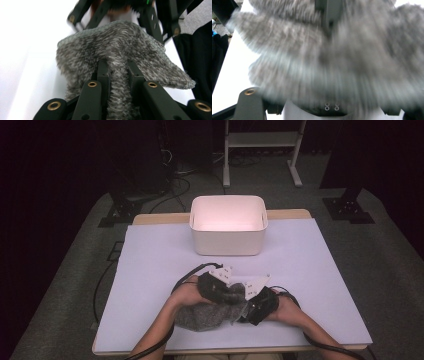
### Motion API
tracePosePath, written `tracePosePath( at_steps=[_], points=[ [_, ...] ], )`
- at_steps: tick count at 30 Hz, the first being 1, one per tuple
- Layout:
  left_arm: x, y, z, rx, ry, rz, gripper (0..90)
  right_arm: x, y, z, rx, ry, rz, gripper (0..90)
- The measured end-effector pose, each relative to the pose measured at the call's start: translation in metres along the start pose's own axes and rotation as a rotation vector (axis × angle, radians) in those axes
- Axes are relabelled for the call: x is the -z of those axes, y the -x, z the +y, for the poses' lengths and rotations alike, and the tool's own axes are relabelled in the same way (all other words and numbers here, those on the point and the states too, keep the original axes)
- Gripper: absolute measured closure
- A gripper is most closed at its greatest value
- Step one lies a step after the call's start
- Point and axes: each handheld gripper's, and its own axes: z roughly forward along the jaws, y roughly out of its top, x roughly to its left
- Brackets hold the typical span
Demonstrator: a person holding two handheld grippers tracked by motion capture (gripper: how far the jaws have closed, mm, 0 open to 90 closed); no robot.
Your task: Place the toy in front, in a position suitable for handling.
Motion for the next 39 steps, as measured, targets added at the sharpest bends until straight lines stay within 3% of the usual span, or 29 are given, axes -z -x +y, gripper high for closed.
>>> tracePosePath(
  at_steps=[4, 10, 13, 17, 23, 26, 33, 39],
  points=[
    [0.019, 0.001, -0.021, 0.046, -0.012, 0.035, 76.7, 0.0, 0.001, 0.0, 0.008, 0.008, 0.005, 23.2],
    [0.041, 0.007, -0.054, 0.119, 0.051, 0.073, 76.6, 0.0, 0.001, 0.0, 0.013, 0.0, 0.001, 23.1],
    [0.045, 0.011, -0.062, 0.13, 0.057, 0.074, 76.6, 0.0, 0.002, 0.0, 0.0, 0.002, 0.005, 22.9],
    [0.04, 0.013, -0.061, 0.125, 0.049, 0.061, 76.7, 0.0, 0.004, 0.002, -0.051, 0.0, 0.018, 21.4],
    [0.035, 0.013, -0.056, 0.108, 0.03, 0.05, 76.7, 0.001, 0.009, 0.007, -0.12, -0.023, 0.074, 16.6],
    [0.033, 0.013, -0.054, 0.1, 0.028, 0.044, 76.7, 0.002, 0.012, 0.01, -0.131, -0.036, 0.092, 16.0],
    [0.031, 0.015, -0.05, 0.081, 0.019, 0.042, 76.8, 0.005, 0.019, 0.024, -0.174, 0.01, 0.15, 14.9],
    [0.03, 0.016, -0.048, 0.077, 0.023, 0.032, 76.8, 0.003, 0.025, 0.031, -0.198, -0.001, 0.149, 15.0]
  ],
)
